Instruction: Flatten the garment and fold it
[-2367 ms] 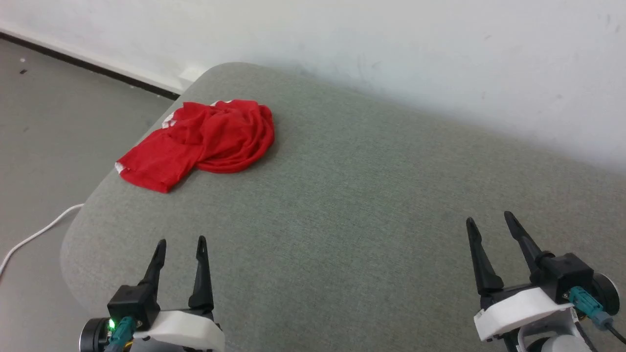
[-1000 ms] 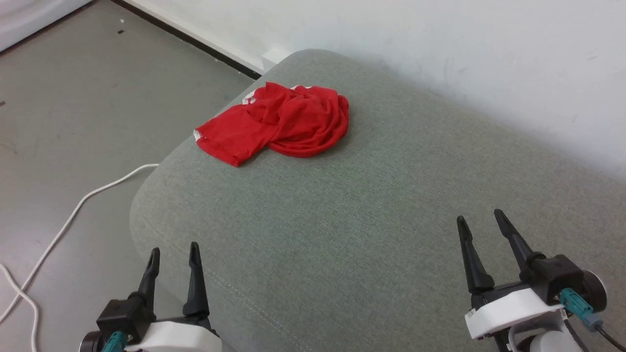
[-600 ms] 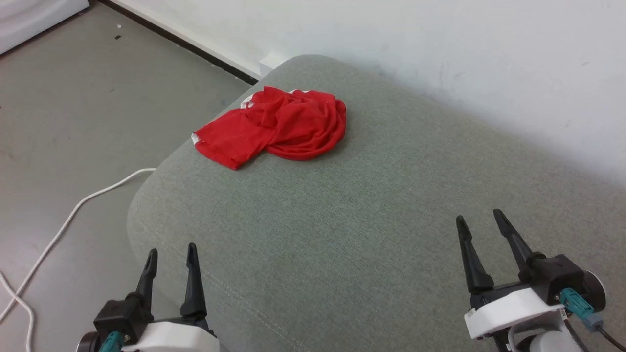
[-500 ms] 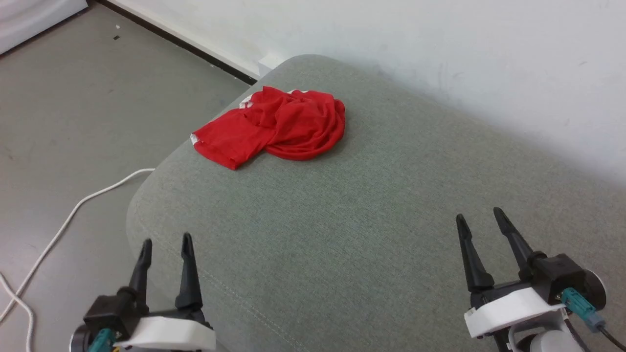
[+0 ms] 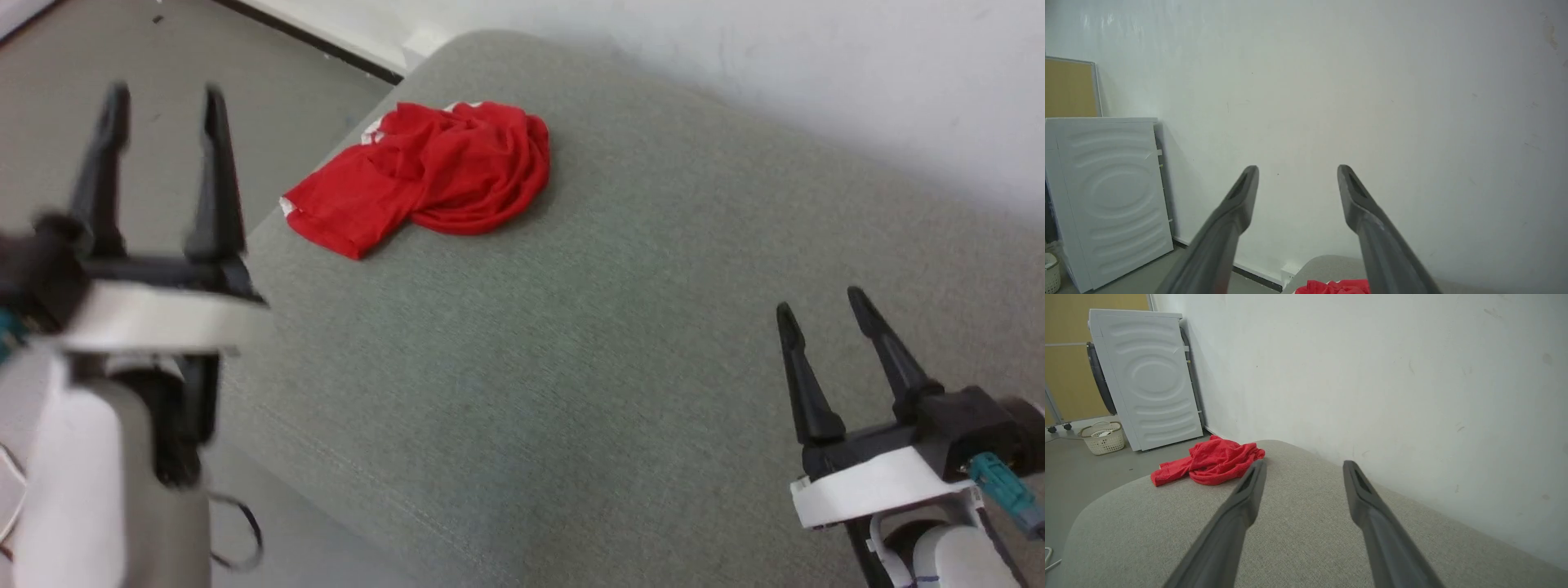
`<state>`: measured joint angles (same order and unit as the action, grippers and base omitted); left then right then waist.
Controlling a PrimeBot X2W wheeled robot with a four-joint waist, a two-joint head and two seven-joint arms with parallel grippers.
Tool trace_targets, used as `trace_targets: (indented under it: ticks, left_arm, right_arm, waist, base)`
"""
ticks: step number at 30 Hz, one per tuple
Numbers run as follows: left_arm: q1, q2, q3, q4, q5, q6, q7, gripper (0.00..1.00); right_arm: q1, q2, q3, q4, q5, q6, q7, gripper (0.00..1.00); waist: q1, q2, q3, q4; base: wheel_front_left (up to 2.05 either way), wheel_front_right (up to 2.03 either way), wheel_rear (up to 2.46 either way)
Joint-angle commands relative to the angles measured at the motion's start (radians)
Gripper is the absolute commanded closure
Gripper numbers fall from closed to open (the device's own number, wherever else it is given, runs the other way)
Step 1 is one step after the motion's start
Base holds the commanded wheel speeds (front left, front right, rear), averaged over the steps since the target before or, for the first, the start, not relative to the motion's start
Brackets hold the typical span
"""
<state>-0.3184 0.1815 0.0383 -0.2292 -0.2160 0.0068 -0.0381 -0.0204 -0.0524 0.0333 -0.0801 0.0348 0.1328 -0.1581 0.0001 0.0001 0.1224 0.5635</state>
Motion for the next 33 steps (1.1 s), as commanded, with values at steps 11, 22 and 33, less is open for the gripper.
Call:
trace_targets:
  ticks: [11, 22, 33]
  left_arm:
    - [-0.418, 0.147, 0.034, 0.254, -0.082, -0.082, 0.185, 0.0]
    - [-0.539, 0.229, -0.052, 0.507, -0.147, -0.128, 0.317, 0.0]
    - [-0.557, 0.228, -0.089, 0.676, -0.174, -0.131, 0.357, 0.0]
  right_arm:
    - [-0.076, -0.074, 0.013, -0.212, -0.031, -0.002, 0.11, 0.0]
    - [-0.127, -0.122, 0.015, -0.309, -0.012, -0.002, 0.153, 0.0]
    - [-0.162, -0.164, 0.002, -0.359, -0.006, -0.002, 0.184, 0.0]
  waist:
    - [-0.0001, -0.0001, 0.272, -0.114]
    - [-0.0001, -0.0001, 0.413, -0.197]
    - [-0.0001, -0.0001, 0.541, -0.236]
  base:
    - [0.0, 0.0, 0.0]
    - [0.0, 0.0, 0.0]
    - [0.0, 0.0, 0.0]
